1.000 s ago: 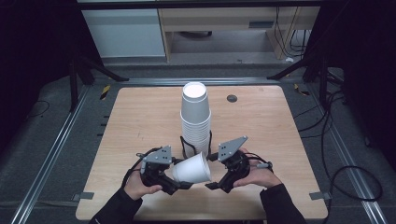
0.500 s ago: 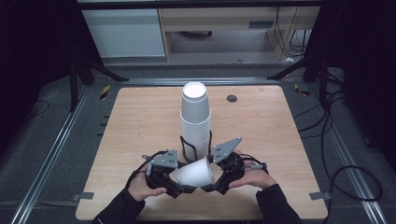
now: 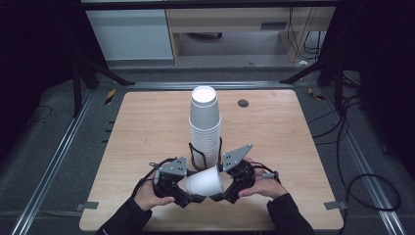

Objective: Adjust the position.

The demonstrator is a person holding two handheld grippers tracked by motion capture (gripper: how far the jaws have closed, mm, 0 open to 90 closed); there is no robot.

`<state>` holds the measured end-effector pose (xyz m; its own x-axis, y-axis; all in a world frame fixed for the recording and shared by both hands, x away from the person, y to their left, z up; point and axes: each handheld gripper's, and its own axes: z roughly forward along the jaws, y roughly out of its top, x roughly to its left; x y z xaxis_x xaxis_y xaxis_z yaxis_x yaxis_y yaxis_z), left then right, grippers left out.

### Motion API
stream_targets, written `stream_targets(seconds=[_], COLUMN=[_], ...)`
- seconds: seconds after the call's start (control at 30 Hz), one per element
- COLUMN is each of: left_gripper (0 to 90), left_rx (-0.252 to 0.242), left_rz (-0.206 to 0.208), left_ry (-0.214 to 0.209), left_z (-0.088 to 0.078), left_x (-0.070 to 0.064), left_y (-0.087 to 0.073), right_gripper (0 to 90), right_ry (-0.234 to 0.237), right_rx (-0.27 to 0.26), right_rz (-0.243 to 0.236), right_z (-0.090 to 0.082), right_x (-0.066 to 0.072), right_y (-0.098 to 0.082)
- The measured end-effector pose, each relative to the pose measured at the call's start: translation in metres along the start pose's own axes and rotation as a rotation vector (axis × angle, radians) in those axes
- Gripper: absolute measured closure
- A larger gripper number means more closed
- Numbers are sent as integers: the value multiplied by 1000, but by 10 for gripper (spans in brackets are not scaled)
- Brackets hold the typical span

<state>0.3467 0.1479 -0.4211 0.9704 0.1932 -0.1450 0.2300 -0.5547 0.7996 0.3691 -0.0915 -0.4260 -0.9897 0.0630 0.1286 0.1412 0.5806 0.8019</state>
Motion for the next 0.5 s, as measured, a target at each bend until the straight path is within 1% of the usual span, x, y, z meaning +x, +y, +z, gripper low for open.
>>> stream_targets(seconds=[0.1, 0.17, 0.27, 0.33, 0.37, 0.43, 0.47, 0.5], left_gripper=[201, 172, 156, 150, 145, 136, 135, 130], left_rx=[0, 10, 20, 28, 31, 37, 42, 47], left_rz=[0, 0, -1, 0, -6, -2, -6, -6], left_ry=[13, 30, 40, 58, 64, 77, 86, 90], left_z=[1, 0, -3, -5, -6, -6, -6, -6], left_x=[-1, -1, 1, 2, 3, 3, 4, 4], left_y=[0, 0, -1, -2, -2, -2, -2, -3], right_gripper=[97, 97, 96, 95, 95, 94, 94, 94], right_ry=[-4, -14, -31, -60, -65, -70, -75, -78], right_rx=[4, 9, 19, 51, 64, 88, 101, 128], right_rz=[0, -1, -7, -21, -24, -28, -37, -41], right_z=[-1, -2, -8, -12, -14, -15, -15, -15], right_x=[0, -1, -2, -3, -3, -5, -6, -6], right_y=[0, 1, 2, 4, 5, 8, 9, 12])
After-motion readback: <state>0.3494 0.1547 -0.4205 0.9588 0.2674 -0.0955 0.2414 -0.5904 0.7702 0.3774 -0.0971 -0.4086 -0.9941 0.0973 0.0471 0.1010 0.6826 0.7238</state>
